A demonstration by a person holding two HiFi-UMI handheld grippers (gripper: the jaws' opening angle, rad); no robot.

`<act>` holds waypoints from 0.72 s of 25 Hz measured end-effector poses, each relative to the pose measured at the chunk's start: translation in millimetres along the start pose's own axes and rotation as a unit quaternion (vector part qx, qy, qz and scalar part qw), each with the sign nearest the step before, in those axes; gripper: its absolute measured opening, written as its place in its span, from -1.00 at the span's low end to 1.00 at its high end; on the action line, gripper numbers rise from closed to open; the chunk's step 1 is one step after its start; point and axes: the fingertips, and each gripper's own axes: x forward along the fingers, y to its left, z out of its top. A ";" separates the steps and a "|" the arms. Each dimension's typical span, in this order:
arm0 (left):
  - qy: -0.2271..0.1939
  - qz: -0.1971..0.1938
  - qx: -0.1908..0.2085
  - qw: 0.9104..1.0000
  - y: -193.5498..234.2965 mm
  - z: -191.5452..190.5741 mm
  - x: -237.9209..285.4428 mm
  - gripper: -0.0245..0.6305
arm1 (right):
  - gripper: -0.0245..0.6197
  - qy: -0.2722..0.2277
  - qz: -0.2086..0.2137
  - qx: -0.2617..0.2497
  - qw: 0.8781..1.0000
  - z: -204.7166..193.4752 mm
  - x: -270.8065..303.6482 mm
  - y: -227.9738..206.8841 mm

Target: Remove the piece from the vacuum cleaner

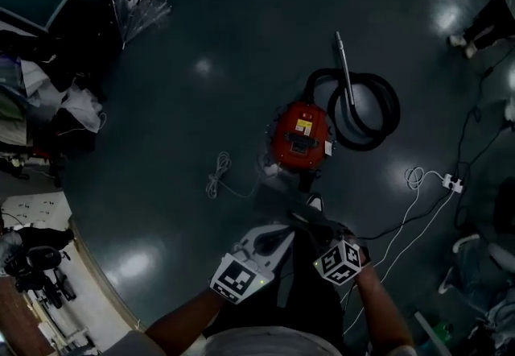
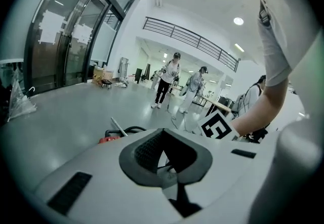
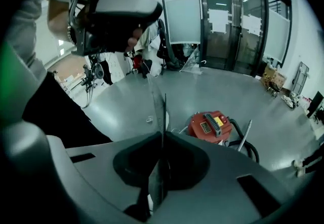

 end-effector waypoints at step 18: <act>-0.074 -0.053 0.037 0.995 -119.9 152.6 -106.2 -0.91 | -0.81 -0.076 -0.062 -0.016 0.995 143.9 -222.2 87.5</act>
